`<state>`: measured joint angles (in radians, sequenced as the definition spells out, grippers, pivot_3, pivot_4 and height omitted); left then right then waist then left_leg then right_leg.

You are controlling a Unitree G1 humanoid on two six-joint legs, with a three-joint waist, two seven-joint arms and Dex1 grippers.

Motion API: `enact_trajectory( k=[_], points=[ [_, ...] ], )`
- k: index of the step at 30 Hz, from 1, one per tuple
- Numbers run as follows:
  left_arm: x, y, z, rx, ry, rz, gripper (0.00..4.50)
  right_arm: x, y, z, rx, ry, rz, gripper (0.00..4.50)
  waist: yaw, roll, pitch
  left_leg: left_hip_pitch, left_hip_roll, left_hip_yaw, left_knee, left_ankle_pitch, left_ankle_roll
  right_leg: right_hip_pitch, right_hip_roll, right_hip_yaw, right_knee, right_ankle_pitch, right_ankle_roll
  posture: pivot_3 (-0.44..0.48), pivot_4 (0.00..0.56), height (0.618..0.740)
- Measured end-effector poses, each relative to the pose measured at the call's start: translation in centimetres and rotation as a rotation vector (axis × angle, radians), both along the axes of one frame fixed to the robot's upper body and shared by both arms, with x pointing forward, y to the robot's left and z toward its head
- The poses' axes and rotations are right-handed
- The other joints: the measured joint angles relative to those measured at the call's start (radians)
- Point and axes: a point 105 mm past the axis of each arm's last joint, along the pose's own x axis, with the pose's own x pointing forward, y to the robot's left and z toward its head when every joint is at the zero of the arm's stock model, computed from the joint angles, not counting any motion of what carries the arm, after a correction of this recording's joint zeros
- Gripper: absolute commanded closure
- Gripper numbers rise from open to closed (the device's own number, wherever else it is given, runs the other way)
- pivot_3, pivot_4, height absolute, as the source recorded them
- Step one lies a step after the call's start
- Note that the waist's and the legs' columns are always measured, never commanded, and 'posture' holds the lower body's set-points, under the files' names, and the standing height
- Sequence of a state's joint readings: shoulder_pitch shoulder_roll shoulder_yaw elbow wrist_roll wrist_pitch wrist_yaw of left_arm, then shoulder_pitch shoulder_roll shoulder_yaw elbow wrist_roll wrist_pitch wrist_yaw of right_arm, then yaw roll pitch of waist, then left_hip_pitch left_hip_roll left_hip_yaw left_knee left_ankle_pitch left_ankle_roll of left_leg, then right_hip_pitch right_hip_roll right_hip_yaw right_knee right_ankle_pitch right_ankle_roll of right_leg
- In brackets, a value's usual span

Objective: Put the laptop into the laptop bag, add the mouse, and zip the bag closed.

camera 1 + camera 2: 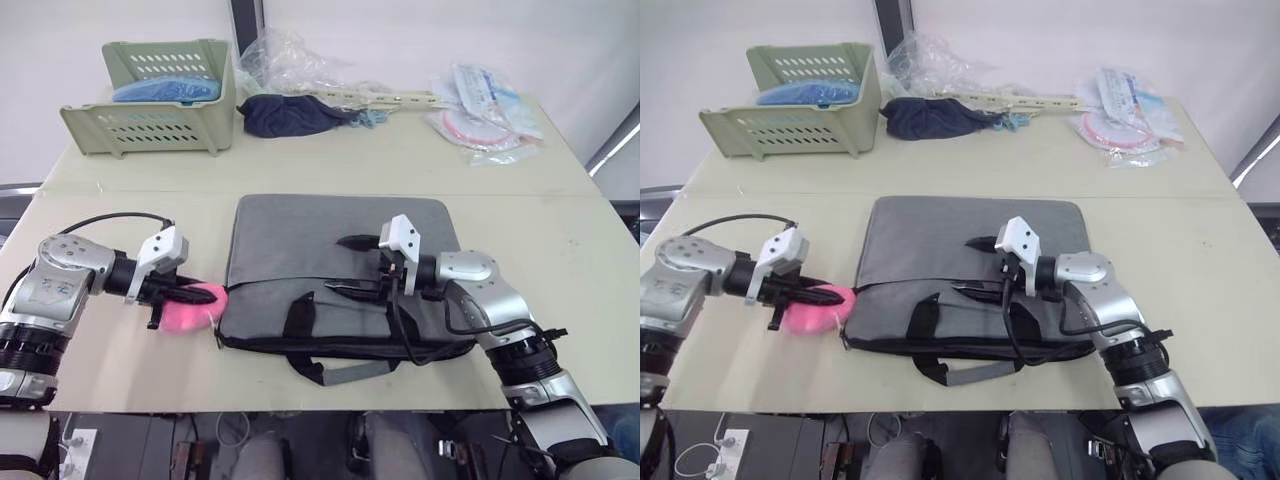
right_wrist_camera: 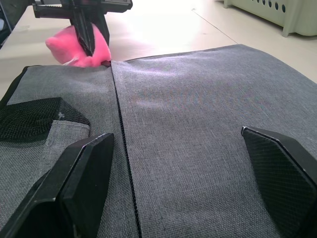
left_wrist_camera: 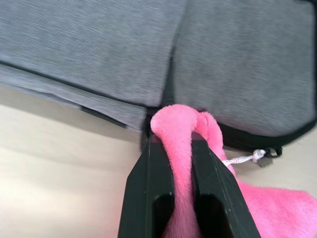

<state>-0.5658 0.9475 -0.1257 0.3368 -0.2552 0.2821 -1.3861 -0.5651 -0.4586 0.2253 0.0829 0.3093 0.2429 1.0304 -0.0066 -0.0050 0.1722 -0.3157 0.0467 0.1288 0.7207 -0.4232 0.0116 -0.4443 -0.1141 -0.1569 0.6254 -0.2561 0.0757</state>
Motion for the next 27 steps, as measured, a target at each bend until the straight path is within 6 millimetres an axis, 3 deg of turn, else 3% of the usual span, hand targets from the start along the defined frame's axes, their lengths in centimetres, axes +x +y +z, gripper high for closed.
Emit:
enact_trajectory(
  k=[20, 24, 27],
  points=[
    [0.0, 0.6, -0.1, -0.003, 0.006, 0.015, 4.45, -0.6, 0.5, -0.9, -0.016, 0.055, 0.049, 0.00, -0.002, 0.000, 0.000, 0.000, 0.001, -0.002, -0.002, 0.000, 0.000, 0.000, 0.000, -0.002, 0.000, 0.000, -0.001, 0.000, 0.150, 0.740],
    [-0.9, 0.9, 0.1, -0.006, 0.025, 0.019, 4.45, -0.4, 0.8, -1.1, -0.003, 0.040, 0.051, 0.00, -0.017, -0.001, -0.002, 0.001, 0.001, -0.006, -0.002, 0.000, 0.000, 0.001, 0.000, 0.000, 0.001, -0.001, -0.001, 0.000, 0.150, 0.740],
    [-2.8, 1.5, 0.3, 0.009, 0.085, 0.004, 4.45, -0.6, 1.0, -1.2, -0.002, 0.031, 0.060, 0.00, -0.022, -0.001, -0.002, 0.003, 0.002, -0.009, -0.003, 0.000, 0.000, 0.001, 0.000, -0.001, 0.000, -0.001, -0.001, 0.000, 0.150, 0.740]
  ],
)
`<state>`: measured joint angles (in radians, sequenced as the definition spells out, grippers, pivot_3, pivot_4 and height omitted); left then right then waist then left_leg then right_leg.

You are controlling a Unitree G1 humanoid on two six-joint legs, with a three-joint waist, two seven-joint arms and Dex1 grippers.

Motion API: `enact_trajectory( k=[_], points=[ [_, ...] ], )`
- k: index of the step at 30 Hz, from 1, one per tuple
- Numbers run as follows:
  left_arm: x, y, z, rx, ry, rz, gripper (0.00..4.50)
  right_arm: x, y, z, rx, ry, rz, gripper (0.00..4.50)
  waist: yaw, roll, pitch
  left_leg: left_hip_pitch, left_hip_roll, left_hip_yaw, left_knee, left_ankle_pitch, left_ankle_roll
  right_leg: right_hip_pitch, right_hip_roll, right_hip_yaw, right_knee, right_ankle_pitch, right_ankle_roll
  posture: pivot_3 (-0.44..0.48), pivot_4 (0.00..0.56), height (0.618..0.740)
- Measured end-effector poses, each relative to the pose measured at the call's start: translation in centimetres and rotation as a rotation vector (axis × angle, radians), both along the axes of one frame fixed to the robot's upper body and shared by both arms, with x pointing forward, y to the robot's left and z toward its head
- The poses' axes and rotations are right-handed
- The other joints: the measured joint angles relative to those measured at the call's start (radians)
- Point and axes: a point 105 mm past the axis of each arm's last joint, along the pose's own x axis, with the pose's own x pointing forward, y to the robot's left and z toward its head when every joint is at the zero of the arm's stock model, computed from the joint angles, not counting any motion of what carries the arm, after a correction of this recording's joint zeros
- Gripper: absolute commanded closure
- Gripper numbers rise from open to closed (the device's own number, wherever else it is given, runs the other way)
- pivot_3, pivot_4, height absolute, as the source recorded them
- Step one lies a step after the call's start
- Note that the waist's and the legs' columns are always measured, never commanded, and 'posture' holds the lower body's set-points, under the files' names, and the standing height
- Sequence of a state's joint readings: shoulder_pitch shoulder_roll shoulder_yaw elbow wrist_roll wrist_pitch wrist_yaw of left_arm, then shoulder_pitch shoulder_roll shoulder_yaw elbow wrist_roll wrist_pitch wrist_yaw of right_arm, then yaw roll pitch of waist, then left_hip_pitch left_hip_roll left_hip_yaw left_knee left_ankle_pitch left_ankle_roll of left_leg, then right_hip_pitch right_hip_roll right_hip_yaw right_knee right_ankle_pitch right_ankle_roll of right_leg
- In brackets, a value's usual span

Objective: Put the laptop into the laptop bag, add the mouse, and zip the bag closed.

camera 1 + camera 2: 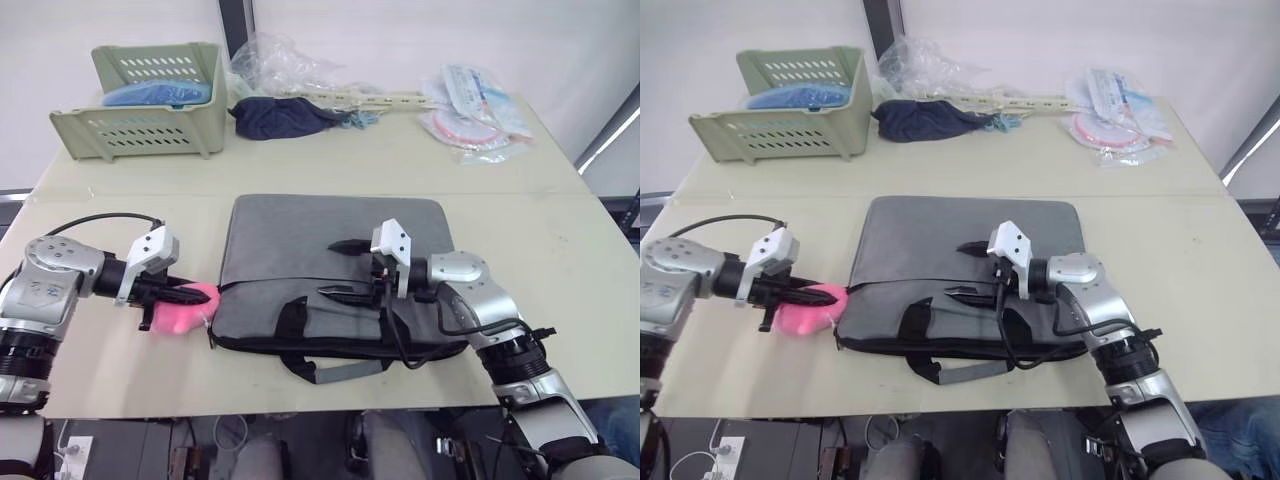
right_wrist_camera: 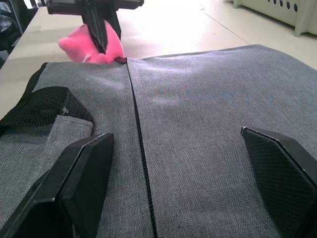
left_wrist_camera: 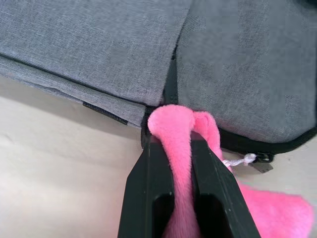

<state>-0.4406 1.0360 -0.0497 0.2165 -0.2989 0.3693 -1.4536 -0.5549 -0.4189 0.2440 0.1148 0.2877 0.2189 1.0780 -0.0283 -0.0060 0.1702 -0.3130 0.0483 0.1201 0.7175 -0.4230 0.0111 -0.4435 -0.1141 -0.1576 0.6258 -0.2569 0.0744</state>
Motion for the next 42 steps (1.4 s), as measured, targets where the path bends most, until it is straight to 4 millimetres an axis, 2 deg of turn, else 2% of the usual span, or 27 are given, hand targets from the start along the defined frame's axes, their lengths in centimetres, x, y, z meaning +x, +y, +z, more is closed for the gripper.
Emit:
enact_trajectory(
  k=[4, 13, 17, 21, 27, 31, 34, 36, 38, 42],
  points=[
    [-1.9, 0.6, -0.1, 0.004, 0.082, 0.001, 4.45, 0.0, -0.1, -0.1, 0.000, 0.002, -0.003, 0.00, 0.000, -0.002, -0.002, 0.000, 0.000, 0.000, -0.001, 0.000, 0.000, 0.000, 0.000, 0.000, -0.001, 0.000, -0.001, 0.000, 0.150, 0.740],
    [-4.9, -0.7, -1.2, -0.072, 0.229, 0.068, 4.45, -0.1, 0.1, -0.2, 0.006, 0.007, 0.000, 0.00, -0.002, -0.002, -0.002, 0.001, 0.001, -0.001, -0.003, -0.001, -0.001, 0.000, 0.000, 0.000, -0.001, -0.002, -0.003, 0.000, 0.150, 0.740],
    [-5.5, -0.4, -1.8, -0.061, 0.227, 0.106, 4.45, -0.1, 0.1, -0.3, 0.006, 0.008, -0.001, 0.00, -0.001, -0.001, -0.002, 0.002, 0.002, -0.001, -0.003, -0.001, -0.001, 0.000, 0.000, 0.001, -0.001, -0.002, -0.004, 0.000, 0.150, 0.740],
    [-5.4, -0.2, -1.6, -0.071, 0.216, 0.133, 2.93, 0.0, 0.1, -0.3, 0.003, 0.010, 0.001, 0.00, -0.001, -0.001, -0.002, 0.002, 0.003, 0.000, -0.003, -0.001, -0.002, 0.000, 0.000, 0.001, -0.001, -0.002, -0.004, 0.000, 0.150, 0.740],
    [-6.7, 2.5, 0.6, -0.042, 0.307, 0.172, 0.02, 0.2, 0.3, -0.3, 0.003, 0.001, 0.018, 0.00, -0.002, -0.001, -0.002, 0.004, 0.004, 0.001, -0.003, -0.002, -0.003, 0.000, 0.000, 0.000, 0.000, -0.004, -0.006, 0.000, 0.150, 0.740],
    [-8.3, 3.5, 1.9, -0.001, 0.415, 0.214, 0.02, 0.4, 0.5, -0.4, 0.007, -0.001, 0.026, 0.00, -0.004, -0.001, -0.002, 0.006, 0.008, 0.002, -0.003, -0.003, -0.004, 0.000, 0.000, 0.002, 0.000, -0.004, -0.008, 0.000, 0.150, 0.740],
    [-9.7, 3.2, 2.5, 0.016, 0.483, 0.186, 0.02, 0.6, 0.7, -0.2, 0.012, -0.007, 0.029, 0.00, -0.004, -0.001, -0.002, 0.009, 0.009, 0.003, -0.003, -0.003, -0.005, 0.000, -0.001, 0.006, -0.001, -0.005, -0.010, 0.000, 0.150, 0.740],
    [-9.7, 2.9, 2.8, 0.032, 0.453, 0.134, 0.02, 0.7, 0.7, -0.2, 0.014, -0.009, 0.029, 0.00, -0.003, -0.001, -0.002, 0.009, 0.010, 0.004, -0.003, -0.003, -0.006, 0.000, 0.000, 0.009, 0.000, -0.006, -0.010, 0.000, 0.150, 0.740],
    [-7.6, 2.7, 4.1, 0.023, 0.251, 0.061, 0.02, 0.9, 0.6, -0.3, 0.016, -0.008, 0.024, 0.00, 0.000, 0.000, -0.003, 0.010, 0.011, 0.005, -0.003, -0.002, -0.007, 0.001, 0.002, 0.009, 0.001, -0.006, -0.011, 0.000, 0.150, 0.740],
    [-3.8, 2.6, 5.3, 0.054, 0.000, -0.013, 0.02, 1.0, 0.7, -0.5, 0.013, -0.001, 0.025, 0.00, 0.002, 0.000, -0.003, 0.012, 0.007, 0.007, -0.004, -0.002, -0.009, 0.001, 0.006, 0.005, 0.002, -0.006, -0.012, 0.000, 0.150, 0.740]
  ],
)
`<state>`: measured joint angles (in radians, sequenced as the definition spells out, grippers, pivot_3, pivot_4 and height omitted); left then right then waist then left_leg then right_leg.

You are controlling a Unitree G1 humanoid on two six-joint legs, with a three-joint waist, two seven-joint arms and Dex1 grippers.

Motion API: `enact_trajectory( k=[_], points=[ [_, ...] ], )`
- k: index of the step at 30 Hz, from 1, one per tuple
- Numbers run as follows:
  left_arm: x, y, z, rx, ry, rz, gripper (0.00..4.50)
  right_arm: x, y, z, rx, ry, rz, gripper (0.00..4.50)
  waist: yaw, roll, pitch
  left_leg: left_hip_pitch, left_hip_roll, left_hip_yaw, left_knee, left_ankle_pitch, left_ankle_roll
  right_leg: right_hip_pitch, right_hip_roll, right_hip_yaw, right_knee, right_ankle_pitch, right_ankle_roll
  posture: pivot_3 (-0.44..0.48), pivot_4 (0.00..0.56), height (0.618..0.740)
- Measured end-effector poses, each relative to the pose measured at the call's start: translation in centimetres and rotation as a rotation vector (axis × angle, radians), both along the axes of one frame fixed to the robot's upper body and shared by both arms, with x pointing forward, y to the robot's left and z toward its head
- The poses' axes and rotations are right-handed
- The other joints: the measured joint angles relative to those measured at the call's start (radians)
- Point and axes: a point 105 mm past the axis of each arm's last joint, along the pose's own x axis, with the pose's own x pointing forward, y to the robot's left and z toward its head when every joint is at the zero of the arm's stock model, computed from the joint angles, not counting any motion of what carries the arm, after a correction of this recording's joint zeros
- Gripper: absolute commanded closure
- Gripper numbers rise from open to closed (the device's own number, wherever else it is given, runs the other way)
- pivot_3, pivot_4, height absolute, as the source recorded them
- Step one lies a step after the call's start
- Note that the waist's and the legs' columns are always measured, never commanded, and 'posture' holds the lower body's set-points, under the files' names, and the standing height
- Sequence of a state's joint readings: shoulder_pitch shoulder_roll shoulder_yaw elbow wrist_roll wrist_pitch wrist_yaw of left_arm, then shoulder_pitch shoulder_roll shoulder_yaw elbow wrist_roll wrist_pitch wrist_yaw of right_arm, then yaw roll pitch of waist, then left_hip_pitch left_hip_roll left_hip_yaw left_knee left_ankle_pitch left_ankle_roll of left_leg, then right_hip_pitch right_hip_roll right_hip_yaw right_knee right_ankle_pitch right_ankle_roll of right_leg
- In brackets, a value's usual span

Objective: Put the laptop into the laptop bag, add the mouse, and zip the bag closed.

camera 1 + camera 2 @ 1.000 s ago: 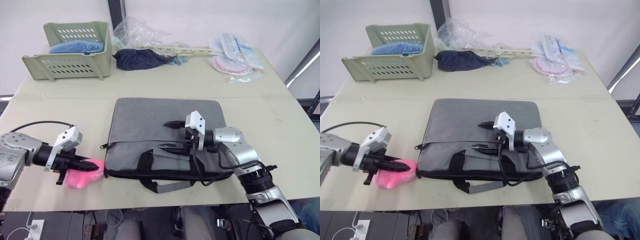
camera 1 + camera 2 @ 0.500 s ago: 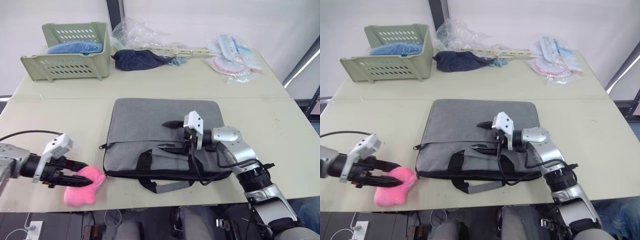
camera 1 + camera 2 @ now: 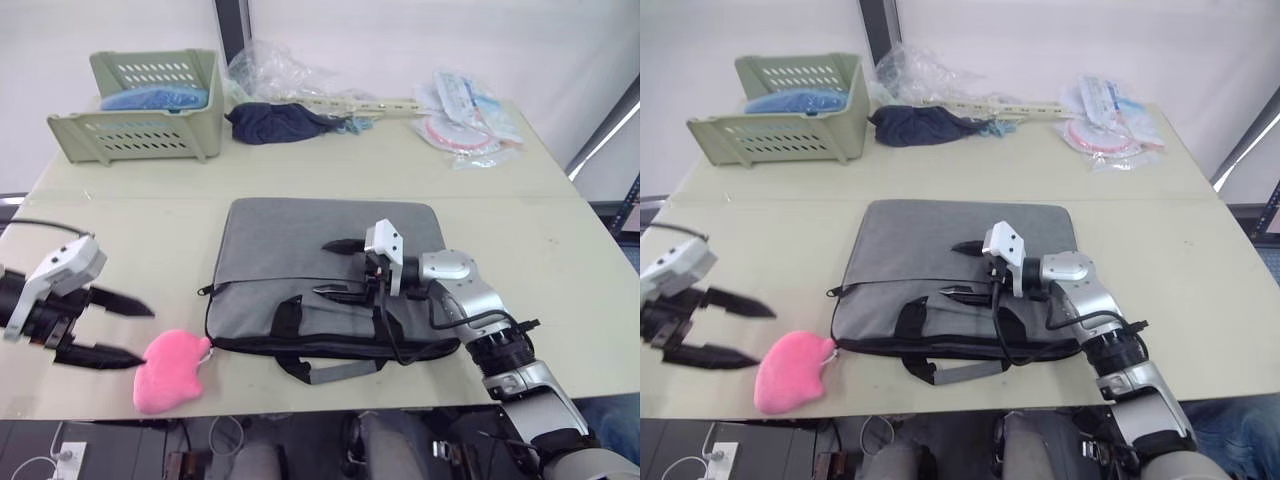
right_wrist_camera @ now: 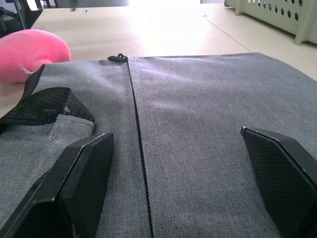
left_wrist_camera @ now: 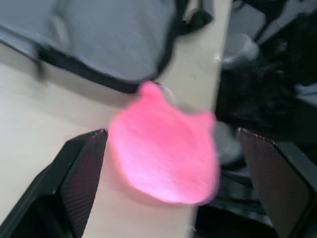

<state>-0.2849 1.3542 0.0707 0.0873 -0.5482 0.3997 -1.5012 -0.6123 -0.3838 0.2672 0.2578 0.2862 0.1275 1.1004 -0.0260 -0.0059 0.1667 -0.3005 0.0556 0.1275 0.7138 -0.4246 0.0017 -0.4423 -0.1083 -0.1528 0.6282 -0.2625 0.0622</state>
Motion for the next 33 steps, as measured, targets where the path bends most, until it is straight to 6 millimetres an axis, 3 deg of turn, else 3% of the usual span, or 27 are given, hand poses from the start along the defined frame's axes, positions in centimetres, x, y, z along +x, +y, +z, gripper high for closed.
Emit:
enact_trajectory(
  k=[7, 11, 19, 22, 26, 30, 33],
  points=[
    [2.4, -3.0, -2.0, 0.030, 0.047, -0.142, 0.02, -0.2, 0.2, 0.1, -0.006, -0.007, 0.020, 0.00, -0.003, -0.003, -0.002, -0.001, 0.000, 0.004, -0.001, -0.001, 0.001, -0.001, 0.000, 0.000, 0.000, 0.001, 0.001, 0.000, 0.150, 0.740],
    [1.7, -3.2, -4.3, 0.117, 0.185, -0.178, 0.02, -0.2, 0.1, 0.1, -0.007, -0.008, 0.022, 0.00, -0.003, -0.004, -0.002, -0.001, 0.000, 0.004, -0.001, -0.001, 0.002, -0.001, 0.000, 0.000, 0.000, 0.001, 0.001, 0.000, 0.150, 0.740],
    [1.4, -3.2, -5.8, 0.195, 0.267, -0.241, 0.02, -0.2, -0.1, 0.2, -0.009, -0.008, 0.015, 0.00, -0.001, -0.006, -0.004, -0.001, 0.000, 0.003, 0.000, -0.001, 0.003, -0.001, 0.000, 0.000, 0.000, 0.001, 0.001, 0.000, 0.150, 0.740],
    [1.1, -3.0, -5.8, 0.193, 0.283, -0.242, 0.77, -0.2, 0.0, 0.2, -0.008, -0.010, 0.013, 0.00, -0.001, -0.007, -0.004, -0.001, 0.000, 0.003, 0.000, -0.001, 0.003, -0.001, 0.000, 0.000, 0.000, 0.001, 0.001, 0.000, 0.150, 0.740],
    [0.4, -1.6, -5.3, 0.218, 0.301, -0.200, 2.81, -0.2, 0.0, 0.2, -0.010, -0.011, 0.011, 0.00, -0.001, -0.007, -0.004, -0.001, 0.000, 0.003, 0.000, -0.001, 0.004, -0.001, 0.000, 0.000, -0.001, 0.001, 0.001, 0.000, 0.150, 0.740],
    [-1.0, -0.8, -4.4, 0.224, 0.329, -0.173, 4.48, -0.2, 0.0, 0.2, -0.015, -0.014, 0.012, 0.00, -0.001, -0.004, -0.002, -0.001, 0.001, 0.003, 0.000, -0.002, 0.004, -0.001, 0.000, 0.001, -0.002, 0.001, 0.001, 0.000, 0.150, 0.740],
    [-2.1, -0.9, -4.6, 0.212, 0.368, -0.179, 4.48, -0.1, 0.0, 0.1, -0.015, -0.013, 0.012, 0.00, -0.001, -0.003, -0.001, -0.001, 0.000, 0.003, 0.000, -0.002, 0.004, -0.001, 0.000, 0.001, -0.003, 0.001, 0.001, 0.000, 0.150, 0.740]
  ],
)
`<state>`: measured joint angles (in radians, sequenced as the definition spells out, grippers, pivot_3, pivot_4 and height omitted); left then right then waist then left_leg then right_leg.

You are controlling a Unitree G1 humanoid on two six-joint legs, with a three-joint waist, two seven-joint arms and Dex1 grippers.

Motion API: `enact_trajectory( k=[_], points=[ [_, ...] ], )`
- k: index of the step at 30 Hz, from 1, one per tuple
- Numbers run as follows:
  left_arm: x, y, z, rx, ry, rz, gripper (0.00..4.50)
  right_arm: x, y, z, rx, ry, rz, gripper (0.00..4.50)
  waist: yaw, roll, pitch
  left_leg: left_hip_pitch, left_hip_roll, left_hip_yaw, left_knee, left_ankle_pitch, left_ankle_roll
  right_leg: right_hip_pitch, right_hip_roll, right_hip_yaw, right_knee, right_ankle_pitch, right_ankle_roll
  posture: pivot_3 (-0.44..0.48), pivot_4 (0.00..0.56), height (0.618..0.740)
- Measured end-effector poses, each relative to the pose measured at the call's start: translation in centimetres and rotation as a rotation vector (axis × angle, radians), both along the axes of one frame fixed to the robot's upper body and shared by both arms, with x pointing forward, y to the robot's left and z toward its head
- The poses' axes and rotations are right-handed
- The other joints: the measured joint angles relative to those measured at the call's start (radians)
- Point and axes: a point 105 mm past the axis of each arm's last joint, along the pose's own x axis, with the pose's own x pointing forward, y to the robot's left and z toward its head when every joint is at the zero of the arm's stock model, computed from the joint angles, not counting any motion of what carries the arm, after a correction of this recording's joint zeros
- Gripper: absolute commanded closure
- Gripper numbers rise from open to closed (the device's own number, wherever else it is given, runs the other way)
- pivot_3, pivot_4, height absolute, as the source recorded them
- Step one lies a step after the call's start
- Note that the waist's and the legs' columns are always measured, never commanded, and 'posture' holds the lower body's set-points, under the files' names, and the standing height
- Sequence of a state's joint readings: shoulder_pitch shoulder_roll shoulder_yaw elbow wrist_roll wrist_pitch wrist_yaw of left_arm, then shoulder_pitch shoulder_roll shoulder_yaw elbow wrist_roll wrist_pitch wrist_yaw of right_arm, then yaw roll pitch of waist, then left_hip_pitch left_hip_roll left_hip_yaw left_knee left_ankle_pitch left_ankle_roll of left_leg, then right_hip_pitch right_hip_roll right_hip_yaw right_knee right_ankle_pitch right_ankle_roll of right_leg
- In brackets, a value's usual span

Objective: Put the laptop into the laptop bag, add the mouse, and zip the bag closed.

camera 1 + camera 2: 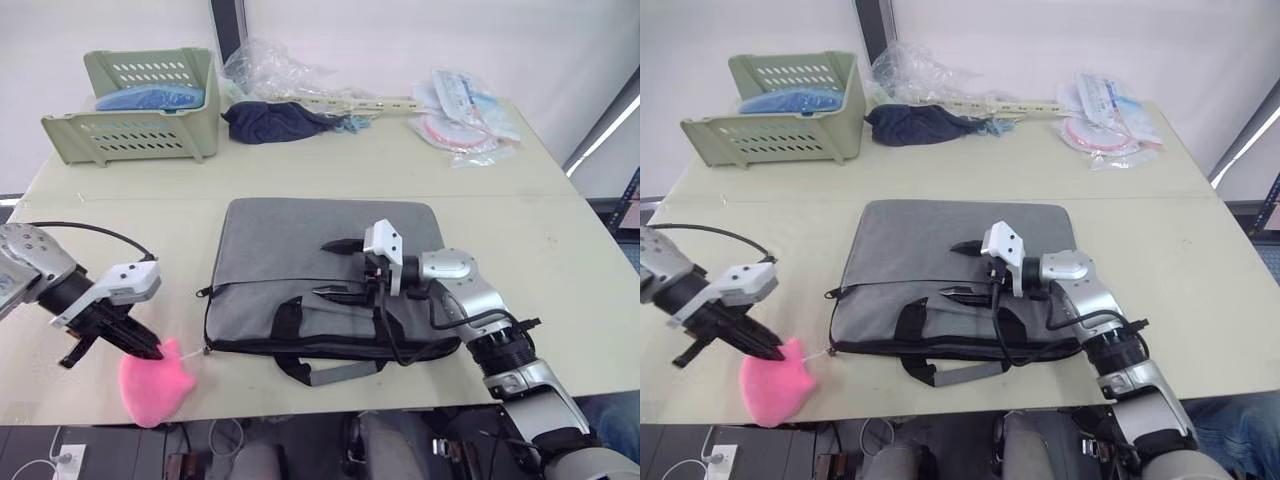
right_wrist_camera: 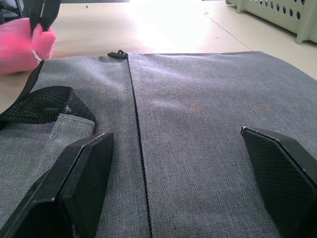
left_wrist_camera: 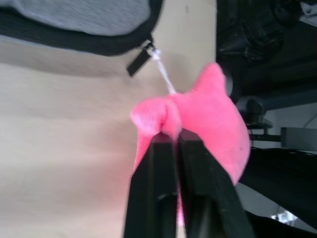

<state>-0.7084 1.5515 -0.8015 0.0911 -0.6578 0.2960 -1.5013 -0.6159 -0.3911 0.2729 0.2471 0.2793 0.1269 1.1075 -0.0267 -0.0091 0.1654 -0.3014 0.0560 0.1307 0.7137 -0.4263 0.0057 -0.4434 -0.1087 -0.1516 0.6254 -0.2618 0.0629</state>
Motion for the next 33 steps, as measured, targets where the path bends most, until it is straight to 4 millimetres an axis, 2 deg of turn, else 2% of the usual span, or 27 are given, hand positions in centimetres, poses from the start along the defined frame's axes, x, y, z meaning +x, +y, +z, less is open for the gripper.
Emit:
enact_trajectory(
  k=[4, 11, 14, 19, 24, 33],
  points=[
    [-1.4, -0.5, -0.1, -0.077, 0.090, 0.068, 4.48, 0.0, 0.2, 0.0, 0.002, -0.002, 0.005, 0.00, -0.002, -0.001, 0.001, 0.000, 0.001, 0.000, 0.000, 0.000, 0.000, 0.000, 0.001, 0.000, 0.000, 0.000, 0.000, 0.000, 0.150, 0.740],
    [-3.6, -1.8, 0.7, -0.270, 0.312, 0.303, 4.48, 0.1, 0.3, 0.0, 0.005, -0.005, 0.008, 0.00, -0.005, -0.001, 0.001, 0.001, 0.007, 0.002, 0.000, -0.001, -0.001, 0.000, 0.005, 0.005, 0.000, 0.000, -0.001, 0.000, 0.150, 0.740],
    [-4.5, -3.1, -0.4, -0.346, 0.372, 0.371, 4.48, 0.1, 0.3, 0.0, 0.006, -0.005, 0.006, 0.00, -0.005, 0.000, 0.001, 0.002, 0.009, 0.002, -0.002, -0.001, -0.002, -0.001, 0.007, 0.013, 0.000, 0.000, -0.001, 0.000, 0.150, 0.740],
    [-5.3, -5.7, -3.0, -0.467, 0.319, 0.430, 4.48, 0.1, 0.2, -0.1, 0.008, -0.002, 0.002, 0.00, -0.003, 0.000, 0.001, 0.003, 0.010, 0.004, -0.003, -0.002, -0.003, -0.001, 0.007, 0.017, -0.003, -0.001, -0.001, 0.000, 0.150, 0.740],
    [-5.0, -7.1, -3.9, -0.517, 0.198, 0.449, 4.48, 0.1, 0.0, -0.2, 0.008, 0.002, -0.001, 0.00, -0.003, 0.002, 0.000, 0.004, 0.009, 0.009, -0.009, -0.002, -0.004, 0.000, 0.005, 0.020, -0.004, 0.000, -0.001, 0.000, 0.150, 0.740],
    [-5.2, -9.9, -4.8, -0.581, 0.125, 0.408, 4.48, 0.0, 0.1, -0.2, 0.007, 0.003, 0.002, 0.00, -0.003, 0.003, -0.002, 0.006, 0.008, 0.013, -0.014, -0.002, -0.005, -0.001, -0.001, 0.020, -0.005, 0.000, -0.001, 0.000, 0.150, 0.740]
  ],
)
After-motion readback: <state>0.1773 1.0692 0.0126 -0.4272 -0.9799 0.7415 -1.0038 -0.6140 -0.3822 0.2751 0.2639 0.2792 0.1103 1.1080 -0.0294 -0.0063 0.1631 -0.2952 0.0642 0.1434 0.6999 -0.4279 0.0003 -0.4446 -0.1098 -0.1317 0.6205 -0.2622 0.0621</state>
